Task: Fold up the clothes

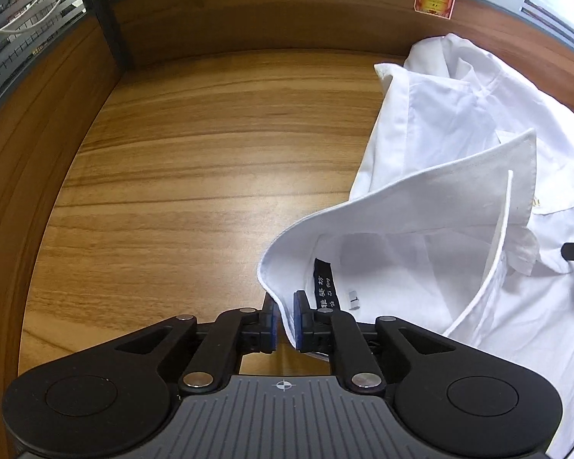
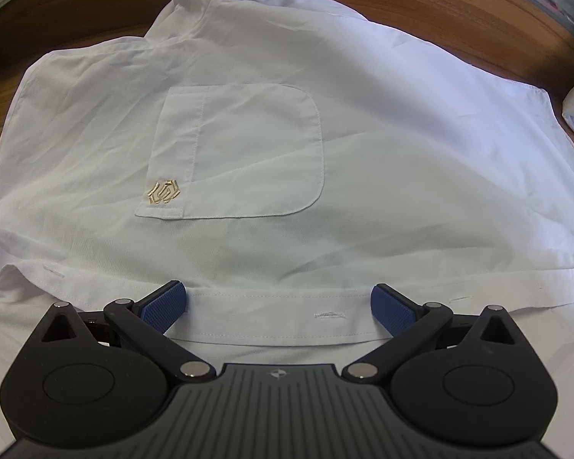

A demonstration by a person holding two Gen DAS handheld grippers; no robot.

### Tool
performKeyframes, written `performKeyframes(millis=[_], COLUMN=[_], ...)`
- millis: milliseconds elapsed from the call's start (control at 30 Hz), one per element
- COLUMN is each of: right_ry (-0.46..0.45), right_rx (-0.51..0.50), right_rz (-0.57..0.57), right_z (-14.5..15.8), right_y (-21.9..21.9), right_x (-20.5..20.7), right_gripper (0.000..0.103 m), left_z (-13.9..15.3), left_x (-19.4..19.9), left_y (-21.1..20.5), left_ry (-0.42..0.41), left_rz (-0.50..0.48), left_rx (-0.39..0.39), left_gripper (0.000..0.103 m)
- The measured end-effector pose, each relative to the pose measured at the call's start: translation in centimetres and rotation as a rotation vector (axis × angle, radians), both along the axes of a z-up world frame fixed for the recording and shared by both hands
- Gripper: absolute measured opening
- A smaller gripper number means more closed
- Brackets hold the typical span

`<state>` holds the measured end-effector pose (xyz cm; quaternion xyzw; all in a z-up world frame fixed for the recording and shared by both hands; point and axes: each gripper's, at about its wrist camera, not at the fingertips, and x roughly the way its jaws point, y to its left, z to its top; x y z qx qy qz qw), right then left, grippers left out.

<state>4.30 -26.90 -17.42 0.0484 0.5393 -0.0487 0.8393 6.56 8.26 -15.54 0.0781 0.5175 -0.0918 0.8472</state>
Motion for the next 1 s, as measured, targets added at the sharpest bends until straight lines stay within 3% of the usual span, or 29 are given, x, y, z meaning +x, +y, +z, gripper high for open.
performKeyframes(millis=[133, 200, 267, 300, 333, 433, 567, 633, 900, 1000], right_ry=[-0.003, -0.004, -0.008, -0.010, -0.011, -0.012, -0.011, -0.007, 0.011, 0.005], right_rx=[0.000, 0.000, -0.001, -0.001, -0.001, -0.001, -0.002, -0.001, 0.000, 0.000], right_rz=[0.000, 0.000, -0.001, -0.002, -0.002, -0.004, -0.005, -0.005, -0.003, -0.004], right_z=[0.0, 0.0, 0.0, 0.1, 0.1, 0.1, 0.2, 0.3, 0.4, 0.3], right_y=[-0.1, -0.1, -0.1, -0.2, -0.2, -0.2, -0.2, -0.2, -0.1, -0.1], right_x=[0.0, 0.1, 0.1, 0.0, 0.0, 0.1, 0.1, 0.1, 0.3, 0.2], right_gripper=[0.103, 0.103, 0.103, 0.103, 0.103, 0.103, 0.103, 0.103, 0.103, 0.103], left_z=[0.1, 0.6, 1.0, 1.1, 1.2, 1.6, 0.6, 0.4, -0.2, 1.1], left_x=[-0.5, -1.1, -1.2, -0.9, -0.7, 0.0, 1.6, 2.0, 0.7, 0.1], left_y=[0.1, 0.2, 0.1, 0.0, -0.1, -0.4, -2.0, -2.4, -1.6, 0.3], left_ry=[-0.012, -0.073, -0.120, -0.136, -0.152, -0.200, -0.194, -0.193, -0.174, -0.207], left_rz=[-0.008, -0.067, -0.126, -0.155, -0.185, -0.273, -0.352, -0.353, -0.238, -0.213], left_rx=[-0.001, -0.002, -0.002, -0.002, -0.003, -0.003, 0.020, 0.029, 0.066, -0.024], left_gripper=[0.020, 0.022, 0.039, 0.053, 0.057, 0.058, 0.052, 0.015, 0.015, 0.016])
